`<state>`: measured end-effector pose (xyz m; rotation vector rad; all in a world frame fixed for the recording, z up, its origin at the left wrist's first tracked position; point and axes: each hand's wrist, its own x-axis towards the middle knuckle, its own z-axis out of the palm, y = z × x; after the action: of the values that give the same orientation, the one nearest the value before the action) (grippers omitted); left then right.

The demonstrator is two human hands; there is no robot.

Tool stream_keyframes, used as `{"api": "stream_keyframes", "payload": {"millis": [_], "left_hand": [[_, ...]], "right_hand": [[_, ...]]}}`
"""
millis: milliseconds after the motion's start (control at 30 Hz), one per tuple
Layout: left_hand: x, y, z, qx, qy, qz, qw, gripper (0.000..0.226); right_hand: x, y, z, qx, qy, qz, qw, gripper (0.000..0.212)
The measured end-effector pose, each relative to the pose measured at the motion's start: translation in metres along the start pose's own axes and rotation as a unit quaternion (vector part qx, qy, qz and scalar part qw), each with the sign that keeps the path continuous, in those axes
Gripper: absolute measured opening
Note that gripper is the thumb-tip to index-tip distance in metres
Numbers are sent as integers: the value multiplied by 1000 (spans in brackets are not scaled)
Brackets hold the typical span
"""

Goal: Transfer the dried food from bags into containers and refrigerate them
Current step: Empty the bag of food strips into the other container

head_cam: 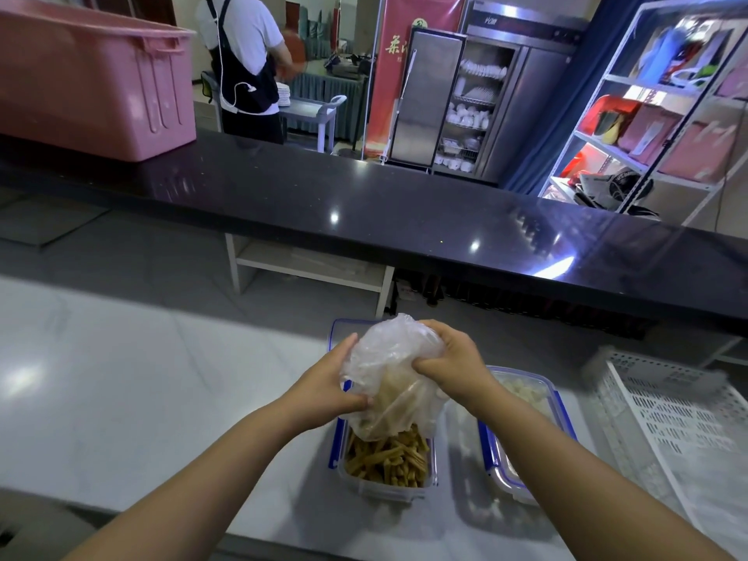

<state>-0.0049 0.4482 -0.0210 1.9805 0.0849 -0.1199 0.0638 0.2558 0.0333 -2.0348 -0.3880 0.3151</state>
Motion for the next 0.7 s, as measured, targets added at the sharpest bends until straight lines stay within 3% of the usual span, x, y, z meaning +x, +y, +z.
{"api": "stream_keyframes", "payload": {"millis": [700], "left_hand": [[3,44,-23,-5,36,46,998,87]], "right_hand": [[0,-36,-26,110,16,22,994,50]]}}
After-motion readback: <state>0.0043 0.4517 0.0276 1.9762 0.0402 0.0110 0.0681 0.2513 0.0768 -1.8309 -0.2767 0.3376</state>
